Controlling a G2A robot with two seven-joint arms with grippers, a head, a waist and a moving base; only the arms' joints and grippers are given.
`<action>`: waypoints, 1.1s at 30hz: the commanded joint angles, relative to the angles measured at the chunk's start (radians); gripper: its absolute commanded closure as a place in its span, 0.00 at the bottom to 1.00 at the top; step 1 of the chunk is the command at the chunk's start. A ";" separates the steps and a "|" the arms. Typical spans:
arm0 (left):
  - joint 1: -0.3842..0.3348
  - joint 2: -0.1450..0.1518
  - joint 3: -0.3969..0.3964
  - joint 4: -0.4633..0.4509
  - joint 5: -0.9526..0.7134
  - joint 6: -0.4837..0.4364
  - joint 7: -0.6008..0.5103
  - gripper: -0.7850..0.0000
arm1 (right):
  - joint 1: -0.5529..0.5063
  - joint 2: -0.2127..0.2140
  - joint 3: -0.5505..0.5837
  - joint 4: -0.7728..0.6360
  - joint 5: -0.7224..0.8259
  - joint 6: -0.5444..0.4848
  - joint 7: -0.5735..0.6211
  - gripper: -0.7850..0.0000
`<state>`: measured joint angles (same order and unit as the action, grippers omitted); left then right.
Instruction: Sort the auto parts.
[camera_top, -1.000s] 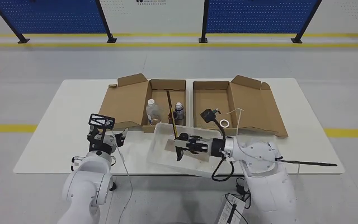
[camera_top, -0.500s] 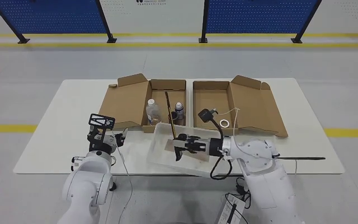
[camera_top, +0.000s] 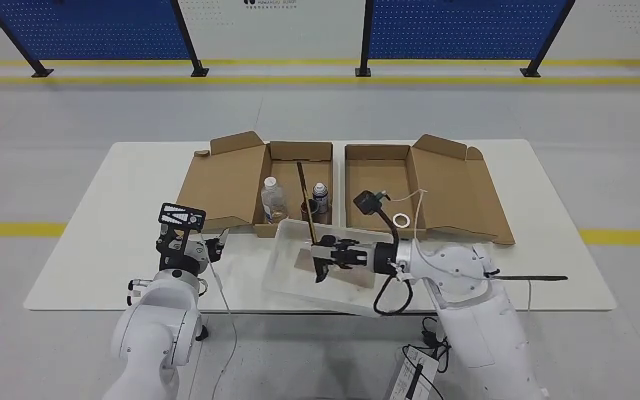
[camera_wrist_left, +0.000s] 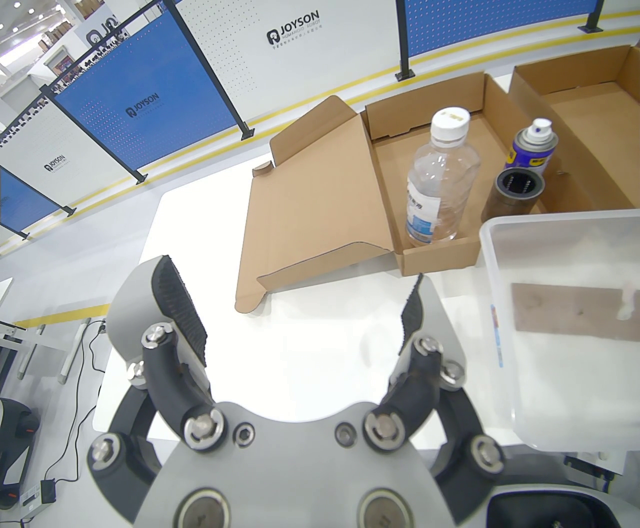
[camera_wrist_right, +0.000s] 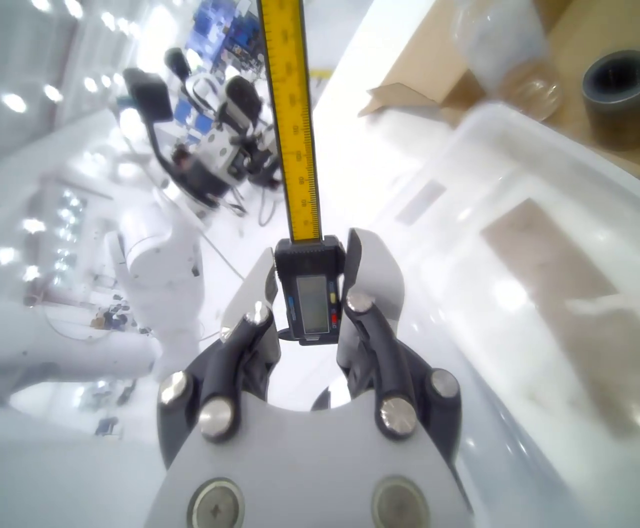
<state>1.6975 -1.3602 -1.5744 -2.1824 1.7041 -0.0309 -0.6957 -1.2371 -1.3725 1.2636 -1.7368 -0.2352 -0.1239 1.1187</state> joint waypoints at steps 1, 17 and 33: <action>0.000 0.000 0.000 0.000 0.000 0.000 0.000 0.00 | 0.006 0.003 -0.002 0.004 -0.004 0.004 -0.004 1.00; 0.000 0.000 0.000 0.000 0.000 0.000 0.000 0.00 | 0.086 0.029 0.046 -0.030 -0.342 0.310 -0.183 1.00; 0.000 0.000 0.000 0.000 0.000 0.000 0.000 0.00 | 0.327 0.017 -0.043 0.401 -0.513 0.446 -0.310 1.00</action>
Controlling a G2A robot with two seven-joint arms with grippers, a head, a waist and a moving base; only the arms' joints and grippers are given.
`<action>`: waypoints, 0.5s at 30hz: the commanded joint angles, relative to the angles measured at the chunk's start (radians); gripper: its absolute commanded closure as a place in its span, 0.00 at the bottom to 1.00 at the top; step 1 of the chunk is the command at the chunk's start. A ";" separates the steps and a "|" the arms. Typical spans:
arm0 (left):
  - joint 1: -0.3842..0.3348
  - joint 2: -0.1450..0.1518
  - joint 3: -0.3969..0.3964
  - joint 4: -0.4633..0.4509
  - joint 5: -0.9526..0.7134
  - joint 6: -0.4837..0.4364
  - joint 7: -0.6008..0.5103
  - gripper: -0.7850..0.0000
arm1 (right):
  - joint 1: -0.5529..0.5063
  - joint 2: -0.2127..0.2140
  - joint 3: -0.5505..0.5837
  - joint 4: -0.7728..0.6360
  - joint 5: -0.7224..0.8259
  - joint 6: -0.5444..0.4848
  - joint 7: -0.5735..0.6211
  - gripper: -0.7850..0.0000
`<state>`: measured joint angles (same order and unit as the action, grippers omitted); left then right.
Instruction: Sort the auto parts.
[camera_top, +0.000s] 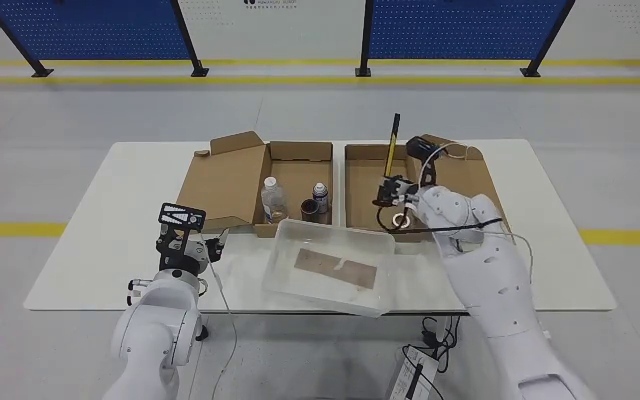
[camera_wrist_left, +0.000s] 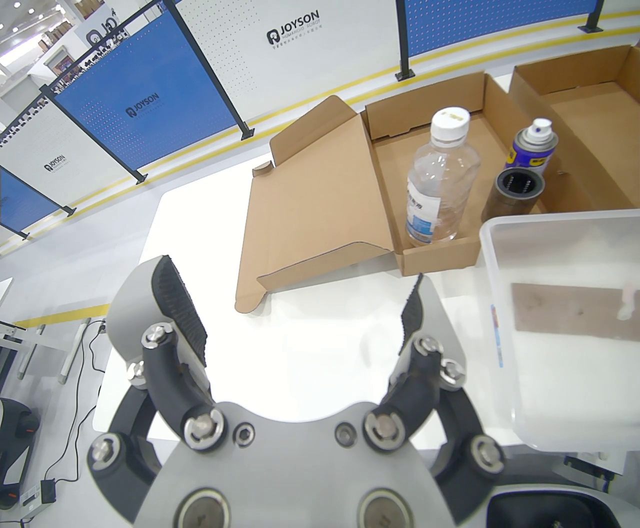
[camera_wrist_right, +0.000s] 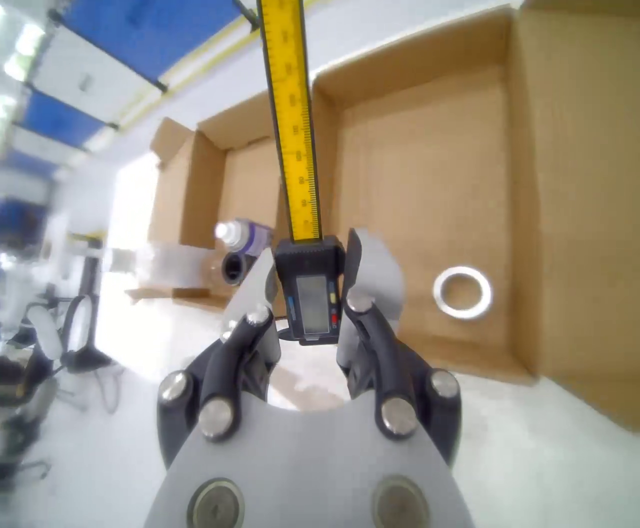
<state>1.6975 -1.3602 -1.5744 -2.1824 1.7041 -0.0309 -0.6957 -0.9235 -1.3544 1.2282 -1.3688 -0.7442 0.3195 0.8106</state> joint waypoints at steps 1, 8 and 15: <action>0.000 0.000 0.000 0.000 0.000 0.000 0.000 0.00 | 0.030 -0.004 -0.020 0.064 -0.011 0.007 -0.005 1.00; 0.000 0.000 0.000 0.000 0.000 0.000 0.000 0.00 | 0.127 -0.026 -0.105 0.270 -0.034 0.002 0.001 1.00; 0.000 0.000 0.000 0.000 0.000 0.000 0.000 0.00 | 0.185 -0.051 -0.169 0.410 -0.013 -0.023 0.006 1.00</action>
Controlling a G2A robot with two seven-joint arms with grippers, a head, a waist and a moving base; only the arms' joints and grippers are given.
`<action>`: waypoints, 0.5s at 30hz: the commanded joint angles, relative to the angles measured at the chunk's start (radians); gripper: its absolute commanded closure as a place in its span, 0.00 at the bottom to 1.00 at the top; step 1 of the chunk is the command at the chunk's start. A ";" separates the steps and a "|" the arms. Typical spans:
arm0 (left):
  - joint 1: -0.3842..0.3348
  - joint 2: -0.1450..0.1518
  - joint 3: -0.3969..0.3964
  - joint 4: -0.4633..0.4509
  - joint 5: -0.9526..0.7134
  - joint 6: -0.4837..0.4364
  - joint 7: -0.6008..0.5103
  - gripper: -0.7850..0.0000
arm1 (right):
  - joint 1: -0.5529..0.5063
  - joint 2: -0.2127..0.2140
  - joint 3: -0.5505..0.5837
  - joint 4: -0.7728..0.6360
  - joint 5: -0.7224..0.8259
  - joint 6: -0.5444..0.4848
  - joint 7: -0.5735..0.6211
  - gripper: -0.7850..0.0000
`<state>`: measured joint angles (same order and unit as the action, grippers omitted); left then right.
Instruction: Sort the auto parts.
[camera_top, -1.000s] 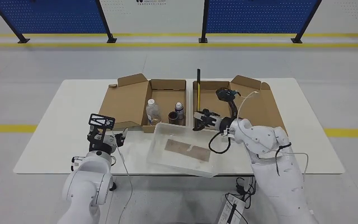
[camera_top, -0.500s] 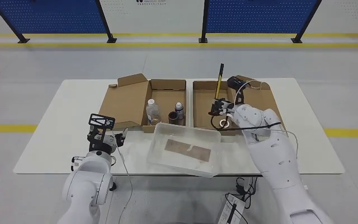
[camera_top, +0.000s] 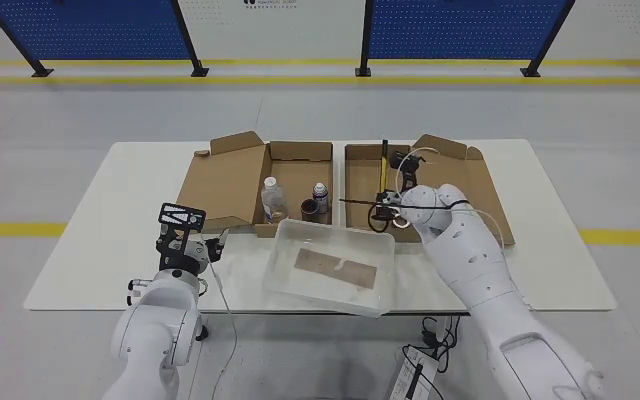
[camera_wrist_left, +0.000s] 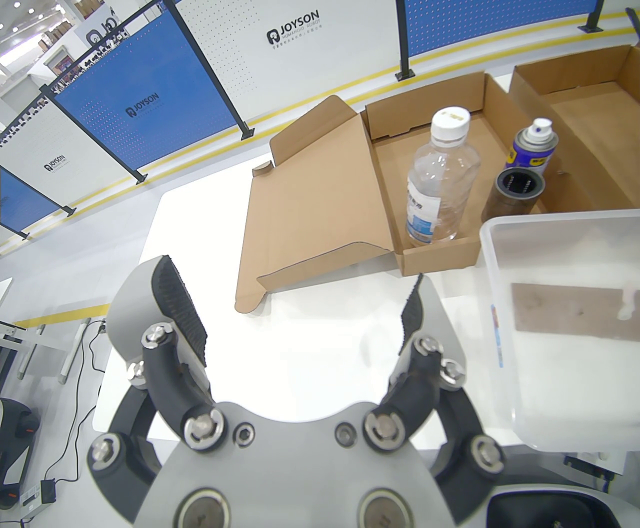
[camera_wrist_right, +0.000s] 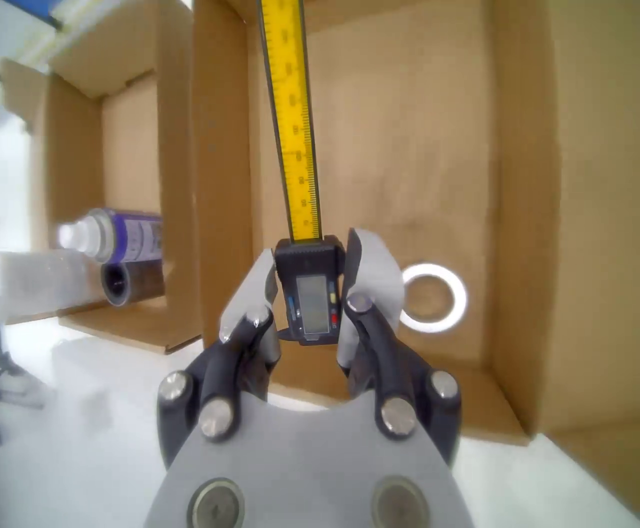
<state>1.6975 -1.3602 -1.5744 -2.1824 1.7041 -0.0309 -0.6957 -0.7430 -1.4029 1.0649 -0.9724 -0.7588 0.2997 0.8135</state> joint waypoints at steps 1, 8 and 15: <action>0.000 0.000 0.000 0.000 0.000 0.000 0.000 0.00 | 0.012 -0.005 -0.014 0.029 0.000 -0.006 0.004 1.00; 0.000 0.000 0.000 0.000 0.000 0.000 0.000 0.00 | 0.043 -0.023 -0.056 0.104 -0.001 -0.033 -0.003 1.00; 0.000 0.000 0.000 0.000 0.000 0.000 0.000 0.00 | 0.055 -0.032 -0.072 0.134 -0.003 -0.037 0.003 1.00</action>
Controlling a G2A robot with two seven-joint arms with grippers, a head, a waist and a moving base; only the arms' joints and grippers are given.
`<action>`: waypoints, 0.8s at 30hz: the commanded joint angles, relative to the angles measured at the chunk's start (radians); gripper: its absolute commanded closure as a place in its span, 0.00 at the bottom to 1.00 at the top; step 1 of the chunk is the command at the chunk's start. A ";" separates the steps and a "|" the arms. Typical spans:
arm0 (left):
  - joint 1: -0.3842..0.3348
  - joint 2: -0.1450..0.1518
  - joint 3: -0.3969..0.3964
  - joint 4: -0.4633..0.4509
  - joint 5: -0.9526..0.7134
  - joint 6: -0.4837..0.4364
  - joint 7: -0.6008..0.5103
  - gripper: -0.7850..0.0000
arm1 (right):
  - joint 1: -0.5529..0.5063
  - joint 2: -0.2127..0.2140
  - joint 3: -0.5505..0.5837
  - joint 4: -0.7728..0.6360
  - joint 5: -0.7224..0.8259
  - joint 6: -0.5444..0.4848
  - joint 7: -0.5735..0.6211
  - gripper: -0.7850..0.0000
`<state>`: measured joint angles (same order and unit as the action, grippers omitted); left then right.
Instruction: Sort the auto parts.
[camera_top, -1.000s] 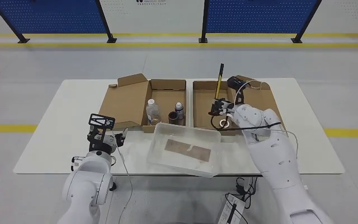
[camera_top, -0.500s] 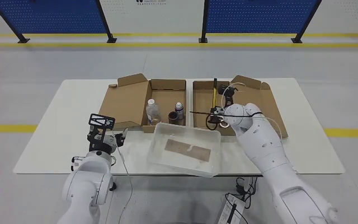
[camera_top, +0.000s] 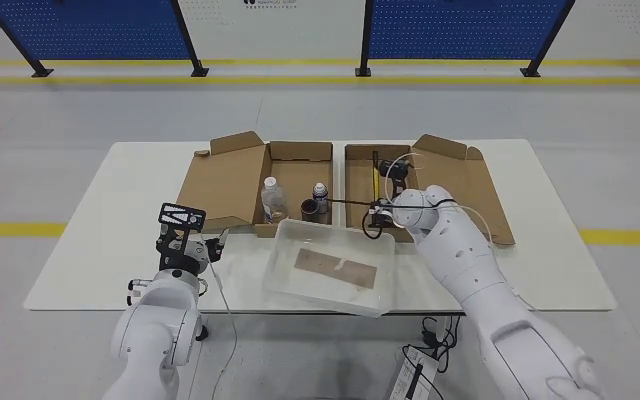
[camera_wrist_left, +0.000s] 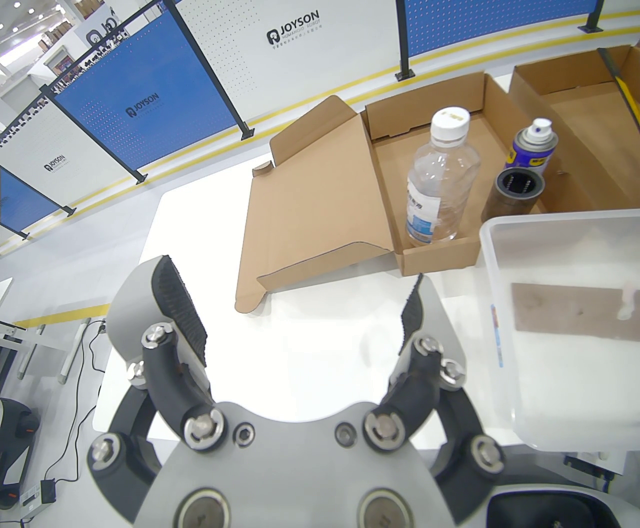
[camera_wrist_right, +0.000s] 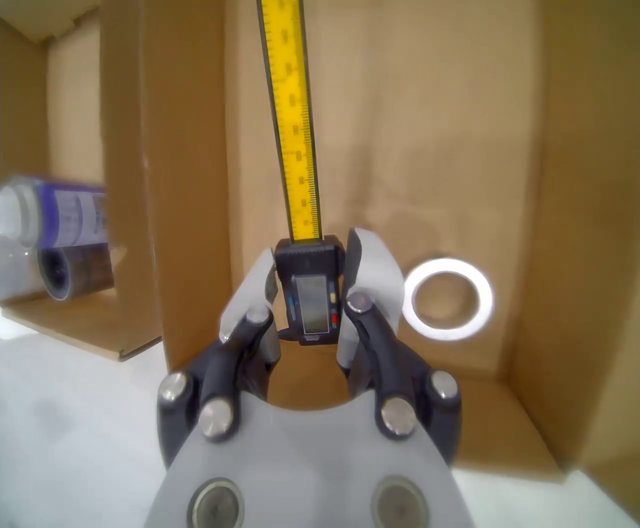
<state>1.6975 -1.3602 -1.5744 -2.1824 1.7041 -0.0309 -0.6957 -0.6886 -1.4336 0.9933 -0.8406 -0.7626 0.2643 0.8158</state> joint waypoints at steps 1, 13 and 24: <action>0.000 0.000 0.000 0.000 0.000 0.000 0.000 0.00 | 0.001 -0.001 -0.002 0.004 0.000 -0.001 0.002 0.99; 0.000 0.000 0.000 0.000 0.000 0.000 0.000 0.00 | -0.007 -0.003 -0.001 -0.002 -0.014 -0.002 -0.006 0.53; 0.000 0.000 0.000 0.000 0.000 0.000 0.000 0.00 | -0.119 0.034 0.125 -0.288 0.013 -0.021 -0.086 0.55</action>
<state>1.6975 -1.3602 -1.5744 -2.1824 1.7041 -0.0309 -0.6957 -0.7862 -1.4051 1.0973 -1.0773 -0.7546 0.2447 0.7362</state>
